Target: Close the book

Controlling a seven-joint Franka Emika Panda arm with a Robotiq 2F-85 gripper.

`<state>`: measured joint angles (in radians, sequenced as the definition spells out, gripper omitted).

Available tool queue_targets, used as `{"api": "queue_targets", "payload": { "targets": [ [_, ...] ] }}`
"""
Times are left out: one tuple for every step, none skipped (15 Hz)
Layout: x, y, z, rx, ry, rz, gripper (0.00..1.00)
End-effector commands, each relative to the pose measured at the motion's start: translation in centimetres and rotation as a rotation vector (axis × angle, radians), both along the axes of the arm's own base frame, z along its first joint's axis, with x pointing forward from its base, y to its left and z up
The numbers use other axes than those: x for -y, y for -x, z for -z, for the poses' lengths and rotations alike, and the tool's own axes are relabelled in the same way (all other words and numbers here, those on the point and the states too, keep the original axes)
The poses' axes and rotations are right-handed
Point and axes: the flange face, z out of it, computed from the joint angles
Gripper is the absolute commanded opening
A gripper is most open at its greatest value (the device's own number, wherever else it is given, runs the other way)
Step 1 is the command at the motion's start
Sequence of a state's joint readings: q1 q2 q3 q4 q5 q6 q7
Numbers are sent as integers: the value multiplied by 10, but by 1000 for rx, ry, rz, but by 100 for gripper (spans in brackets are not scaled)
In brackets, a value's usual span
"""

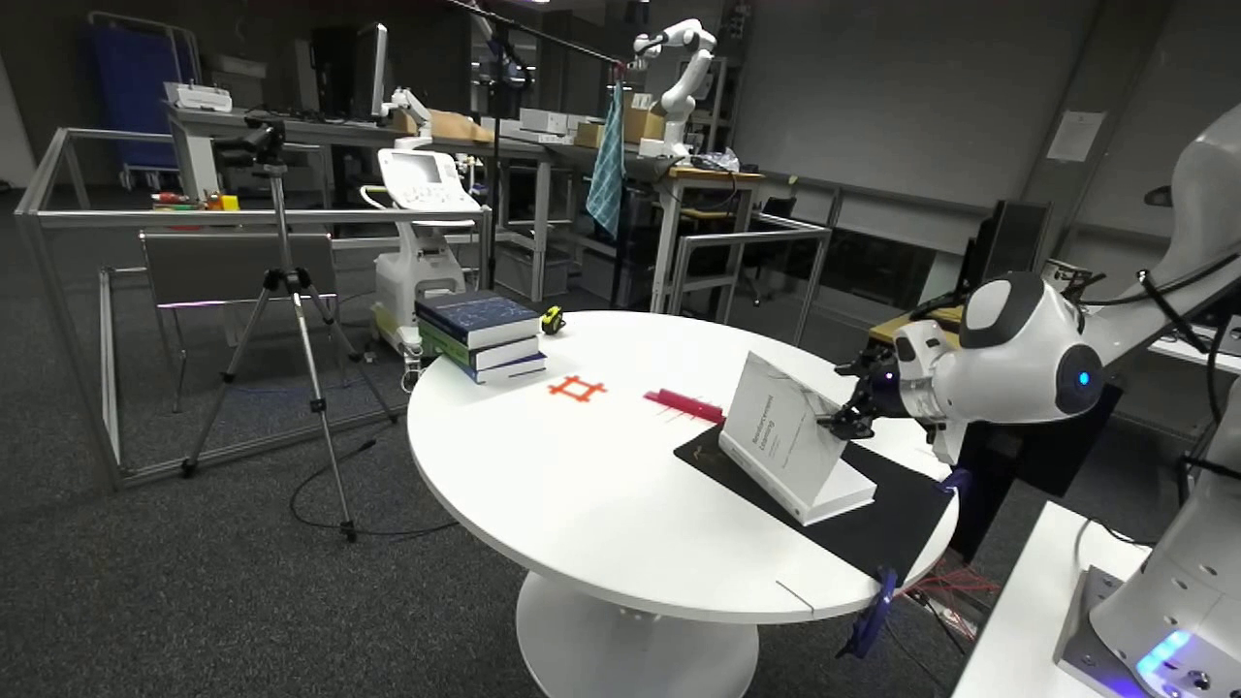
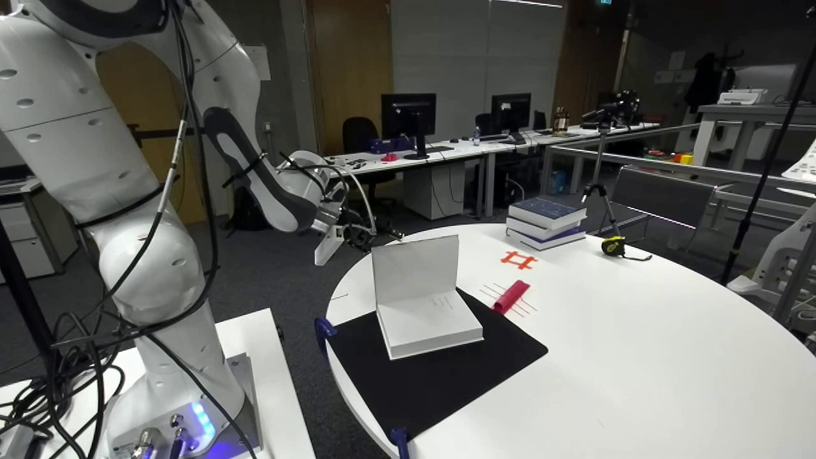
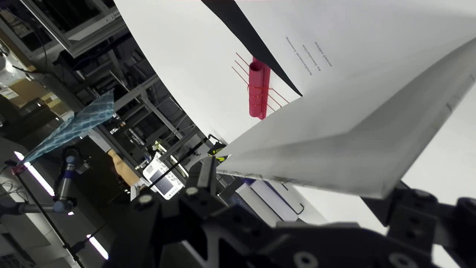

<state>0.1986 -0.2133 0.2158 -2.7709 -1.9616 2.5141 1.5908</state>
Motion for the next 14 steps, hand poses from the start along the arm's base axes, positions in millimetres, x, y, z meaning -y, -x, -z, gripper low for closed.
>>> {"api": "queue_targets", "payload": {
  "targets": [
    [10,-3,-26,-27,3,39,100],
    [13,-3,-30,-35,4,53,100],
    [15,-5,-34,-44,6,67,100],
    [17,-7,-37,-53,6,83,100],
    [20,-9,-40,-71,12,98,100],
    [21,-11,-43,-87,9,110,100],
    [22,-12,-45,-122,0,127,100],
    [22,-13,-47,-150,-11,146,100],
    [22,-15,-51,-179,-36,162,100],
    [22,-16,-53,-215,-50,179,100],
    [22,-16,-56,-243,-64,192,100],
    [21,-17,-61,-271,-79,206,100],
    [20,-17,-65,-297,-92,218,100],
    [19,-17,-70,-323,-102,229,100]
  ]
}}
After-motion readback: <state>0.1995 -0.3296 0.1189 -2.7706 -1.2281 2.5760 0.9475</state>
